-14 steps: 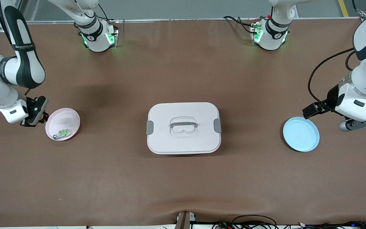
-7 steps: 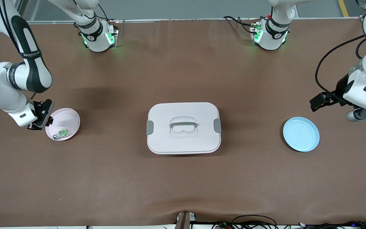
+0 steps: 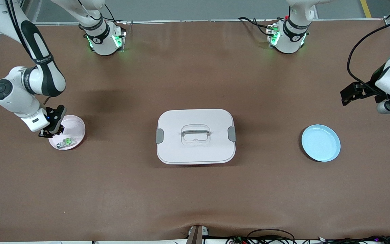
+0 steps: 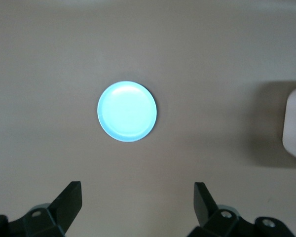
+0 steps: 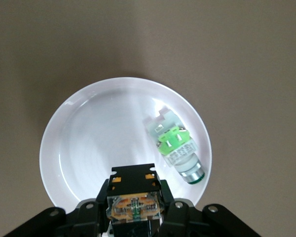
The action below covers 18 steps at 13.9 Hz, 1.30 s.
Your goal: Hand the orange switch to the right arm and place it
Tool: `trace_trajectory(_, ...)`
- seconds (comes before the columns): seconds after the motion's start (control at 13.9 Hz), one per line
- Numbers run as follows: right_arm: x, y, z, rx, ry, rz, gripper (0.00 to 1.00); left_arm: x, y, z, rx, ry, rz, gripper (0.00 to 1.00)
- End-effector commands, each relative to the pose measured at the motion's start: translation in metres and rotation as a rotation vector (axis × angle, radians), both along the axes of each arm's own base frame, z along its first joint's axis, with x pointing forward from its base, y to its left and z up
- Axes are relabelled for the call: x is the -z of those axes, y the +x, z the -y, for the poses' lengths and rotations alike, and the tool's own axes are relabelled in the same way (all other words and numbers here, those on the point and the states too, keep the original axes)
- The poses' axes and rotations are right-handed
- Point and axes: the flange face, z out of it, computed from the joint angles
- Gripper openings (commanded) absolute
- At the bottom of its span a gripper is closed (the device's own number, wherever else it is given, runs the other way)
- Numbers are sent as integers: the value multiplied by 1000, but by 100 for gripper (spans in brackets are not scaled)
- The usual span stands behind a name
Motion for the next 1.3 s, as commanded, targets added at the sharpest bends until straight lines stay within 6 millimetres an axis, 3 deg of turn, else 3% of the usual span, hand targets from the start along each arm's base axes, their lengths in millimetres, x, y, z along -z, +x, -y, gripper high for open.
trace_trajectory(0.0, 9, -10, -1, -23, -4, -11, 13, -8, -33, -2, 21, -30, -7, 100)
trace_trajectory(0.29, 27, -21, 2, -13, 4, -45, 19, -14, -48, 3, 29, -28, -2, 100)
trace_trajectory(0.58, 45, -24, 7, -6, 9, -37, 23, -13, -48, 10, 36, -30, -4, 100)
trace_trajectory(0.94, 51, -27, 10, 1, 12, -41, 27, -17, -52, 13, 35, -58, -5, 100)
trace_trajectory(1.08, 52, -28, 10, 3, 13, -44, 37, -17, -54, 12, 30, -65, -23, 100)
trace_trajectory(1.23, 50, -27, 10, 6, 13, -41, 55, -22, -58, 11, 22, -65, -20, 100)
